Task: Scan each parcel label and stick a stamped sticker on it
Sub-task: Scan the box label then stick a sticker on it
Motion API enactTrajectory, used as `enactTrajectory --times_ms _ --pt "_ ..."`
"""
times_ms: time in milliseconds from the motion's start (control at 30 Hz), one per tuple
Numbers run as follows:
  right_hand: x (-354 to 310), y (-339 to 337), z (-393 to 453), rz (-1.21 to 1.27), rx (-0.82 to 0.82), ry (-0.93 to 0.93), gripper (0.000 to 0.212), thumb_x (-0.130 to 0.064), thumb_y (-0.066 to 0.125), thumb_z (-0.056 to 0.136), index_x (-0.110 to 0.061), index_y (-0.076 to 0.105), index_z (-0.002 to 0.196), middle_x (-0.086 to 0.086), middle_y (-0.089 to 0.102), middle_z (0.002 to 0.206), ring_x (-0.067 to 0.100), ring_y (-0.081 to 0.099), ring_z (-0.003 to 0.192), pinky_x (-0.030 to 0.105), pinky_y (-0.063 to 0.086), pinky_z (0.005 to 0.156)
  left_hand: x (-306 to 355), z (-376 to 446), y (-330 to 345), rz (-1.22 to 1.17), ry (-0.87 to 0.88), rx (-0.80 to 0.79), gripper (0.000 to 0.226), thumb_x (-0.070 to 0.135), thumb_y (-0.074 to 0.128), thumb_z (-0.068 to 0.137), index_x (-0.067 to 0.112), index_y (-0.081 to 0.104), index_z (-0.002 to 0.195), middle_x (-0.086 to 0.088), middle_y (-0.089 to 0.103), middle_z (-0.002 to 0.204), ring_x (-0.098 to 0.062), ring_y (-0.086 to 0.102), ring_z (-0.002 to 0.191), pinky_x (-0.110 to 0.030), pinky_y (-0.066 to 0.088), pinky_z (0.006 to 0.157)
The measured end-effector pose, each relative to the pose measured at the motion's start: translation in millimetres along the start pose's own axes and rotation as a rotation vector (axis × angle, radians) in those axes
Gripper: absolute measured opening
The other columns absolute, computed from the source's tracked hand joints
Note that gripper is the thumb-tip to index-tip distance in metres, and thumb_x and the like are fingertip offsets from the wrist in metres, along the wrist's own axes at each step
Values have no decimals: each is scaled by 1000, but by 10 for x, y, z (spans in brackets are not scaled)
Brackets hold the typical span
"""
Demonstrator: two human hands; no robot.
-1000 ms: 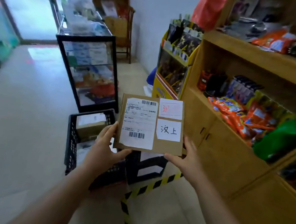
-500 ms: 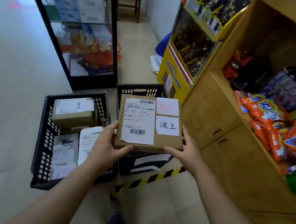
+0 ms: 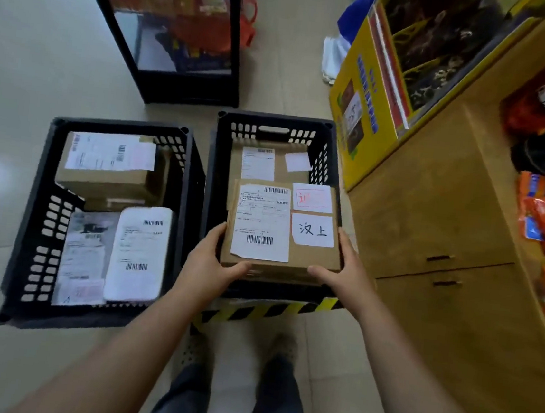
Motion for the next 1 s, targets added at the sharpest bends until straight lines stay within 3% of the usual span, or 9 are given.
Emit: enactTrajectory --times_ms 100,267,400,500,633,733,1000 --pt "146 -30 291 -45 -50 6 98 -27 78 81 -35 15 156 -8 34 133 8 35 118 29 35 99 -73 147 180 6 -68 20 85 28 81 78 32 34 148 11 57 133 -2 51 108 -22 44 90" --pt "372 36 632 -118 -137 17 106 -28 81 77 -37 11 156 -3 38 141 15 42 125 34 39 103 -252 315 453 59 -162 31 86 27 82 77 30 34 148 10 57 132 -4 51 106 -30 49 95" --pt "490 163 793 -118 -192 -6 103 -16 82 76 -38 16 153 -14 45 120 10 48 112 26 40 91 -438 407 634 122 -179 54 84 27 82 76 29 35 146 10 59 127 -3 50 101 -25 46 88" --pt "575 274 919 -133 -186 6 96 -8 80 77 -30 23 151 -25 45 104 5 47 103 20 38 86 -605 522 729 167 -204 46 87 30 81 76 32 32 147 12 60 125 -7 55 103 -27 47 86" --pt "703 452 1109 -146 -198 48 98 -7 80 74 -29 24 151 -12 50 121 9 48 109 22 38 89 -829 715 812 201 -247 21 83 27 81 75 30 36 144 8 63 124 -14 60 105 -34 53 88" --pt "850 572 1267 -158 -210 88 107 -6 82 72 -28 17 154 -6 47 130 8 41 109 22 35 88 -987 888 876 220 -258 -8 81 23 81 75 26 38 144 5 62 125 -15 60 106 -31 51 87" --pt "1189 924 1618 -213 -207 164 114 -8 87 67 -31 15 153 3 44 138 12 41 114 29 37 94 -1336 1309 1034 321 -329 -77 82 13 80 74 21 35 143 -3 58 127 -17 55 102 -30 46 82"
Point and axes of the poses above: each hand's wrist, its own z-axis towards the middle knuckle, its own y-axis out of the palm, x = y × z, the point moved 2 cm from there along z, towards the middle knuckle
